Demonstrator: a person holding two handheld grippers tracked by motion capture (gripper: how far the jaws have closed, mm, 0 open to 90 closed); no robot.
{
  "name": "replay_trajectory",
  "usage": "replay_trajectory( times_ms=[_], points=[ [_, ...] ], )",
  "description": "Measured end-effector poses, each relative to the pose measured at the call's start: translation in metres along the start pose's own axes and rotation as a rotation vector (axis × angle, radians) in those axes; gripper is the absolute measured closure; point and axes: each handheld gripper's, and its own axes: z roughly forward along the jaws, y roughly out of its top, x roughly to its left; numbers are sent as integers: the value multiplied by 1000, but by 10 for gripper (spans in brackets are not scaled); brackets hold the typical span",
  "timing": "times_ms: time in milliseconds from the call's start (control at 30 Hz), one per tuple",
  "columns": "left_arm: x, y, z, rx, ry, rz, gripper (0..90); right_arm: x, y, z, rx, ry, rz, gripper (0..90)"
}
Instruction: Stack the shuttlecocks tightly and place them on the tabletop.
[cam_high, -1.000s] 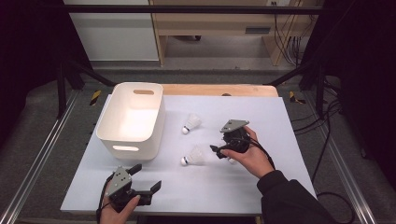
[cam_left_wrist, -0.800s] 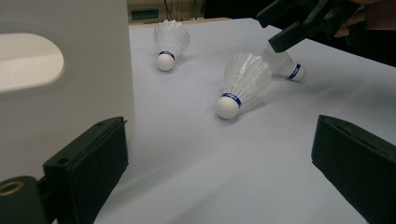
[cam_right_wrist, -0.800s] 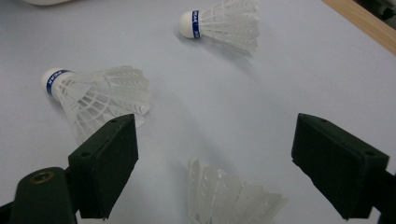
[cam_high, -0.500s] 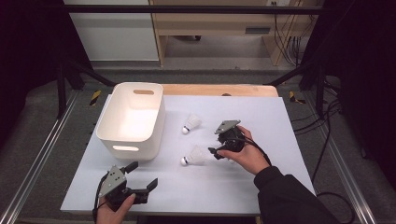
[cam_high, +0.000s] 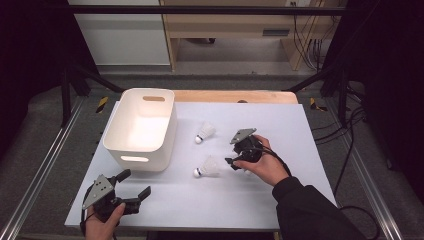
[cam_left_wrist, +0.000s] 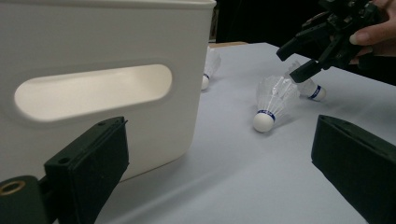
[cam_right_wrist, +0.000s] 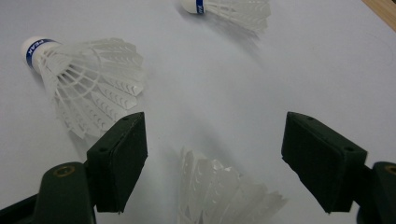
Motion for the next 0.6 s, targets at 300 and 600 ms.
replay_trajectory(
  times_ms=[300, 600],
  points=[
    [-2, 0, 2, 9, -3, 16, 38, 3, 2, 5, 23, 45, -40, 274],
    [-2, 0, 3, 19, -1, 18, 38, -1, -2, 0, 62, 59, -75, 412]
  ],
)
